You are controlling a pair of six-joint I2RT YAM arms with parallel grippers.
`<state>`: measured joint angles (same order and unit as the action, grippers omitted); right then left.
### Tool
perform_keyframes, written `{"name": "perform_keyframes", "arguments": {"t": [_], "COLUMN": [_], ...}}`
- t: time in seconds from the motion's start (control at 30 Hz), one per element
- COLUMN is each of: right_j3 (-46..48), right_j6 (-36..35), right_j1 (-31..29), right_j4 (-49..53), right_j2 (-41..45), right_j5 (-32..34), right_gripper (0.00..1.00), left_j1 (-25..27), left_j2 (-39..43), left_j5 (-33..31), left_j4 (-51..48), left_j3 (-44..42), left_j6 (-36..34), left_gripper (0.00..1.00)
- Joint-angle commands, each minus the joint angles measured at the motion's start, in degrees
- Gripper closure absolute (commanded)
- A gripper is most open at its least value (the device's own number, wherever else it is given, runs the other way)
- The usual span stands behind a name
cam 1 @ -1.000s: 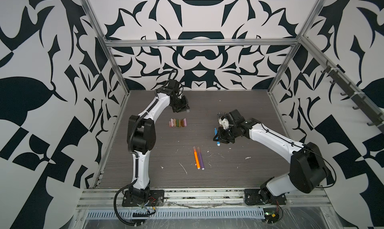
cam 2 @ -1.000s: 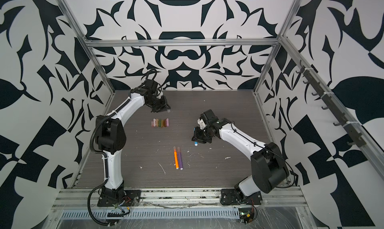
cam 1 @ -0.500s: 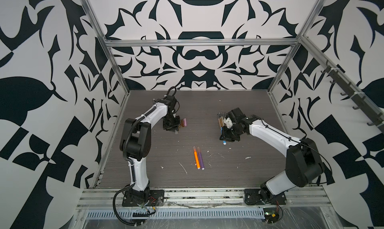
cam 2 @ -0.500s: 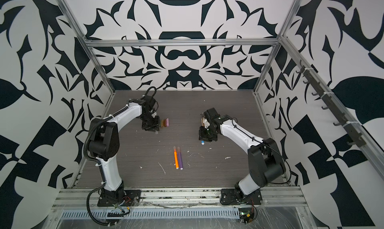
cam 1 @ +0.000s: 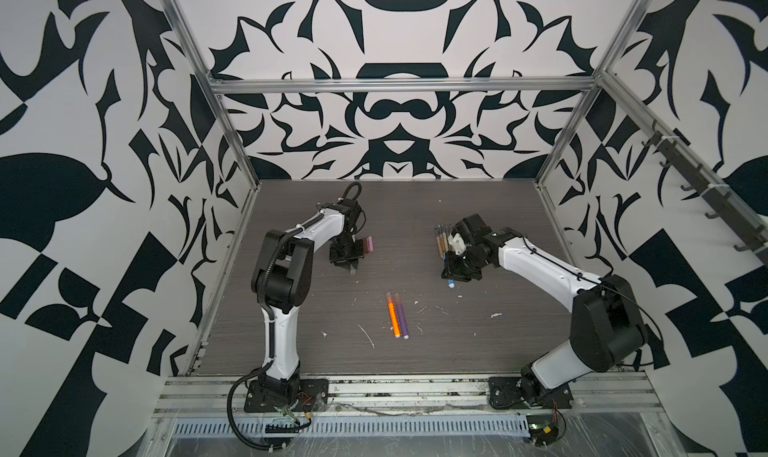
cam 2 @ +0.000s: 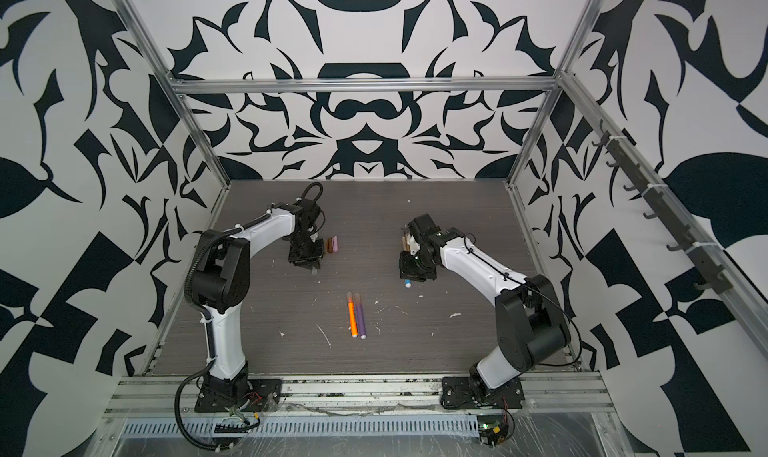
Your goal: Open the pen caps
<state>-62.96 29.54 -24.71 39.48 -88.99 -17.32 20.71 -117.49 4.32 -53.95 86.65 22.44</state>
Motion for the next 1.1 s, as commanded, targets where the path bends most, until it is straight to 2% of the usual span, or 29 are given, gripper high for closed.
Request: {"name": "perform_keyframes", "arguments": {"t": [0.0, 0.23, 0.5, 0.87, 1.07], "right_j3": [-2.08, -1.9, -1.9, -1.49, -1.06], "right_j6": [-1.14, -1.41, -2.11, -2.85, -3.15], "right_j1": [0.45, 0.8, 1.33, 2.03, 2.47], "right_j4": [0.95, 1.03, 1.37, 2.02, 2.27], "right_j2": [0.05, 0.01, 0.05, 1.23, 1.98], "right_j5": [0.83, 0.67, 0.71, 0.55, 0.56], "right_gripper": [1.0, 1.0, 1.0, 1.0, 1.0], "left_j1": [0.2, 0.23, 0.56, 0.93, 1.32], "left_j2": [-1.4, -2.21, -1.8, -1.34, -1.28], "left_j5": [-0.1, -0.08, 0.13, 0.32, 0.36], "left_j4": [-1.34, -1.23, -1.06, -1.24, -1.29], "left_j3": [-0.17, -0.17, -0.16, 0.13, 0.14], "left_j6": [-0.57, -0.38, 0.0, 0.53, 0.88], "left_gripper": [1.0, 1.0, 0.85, 0.72, 0.71]}}
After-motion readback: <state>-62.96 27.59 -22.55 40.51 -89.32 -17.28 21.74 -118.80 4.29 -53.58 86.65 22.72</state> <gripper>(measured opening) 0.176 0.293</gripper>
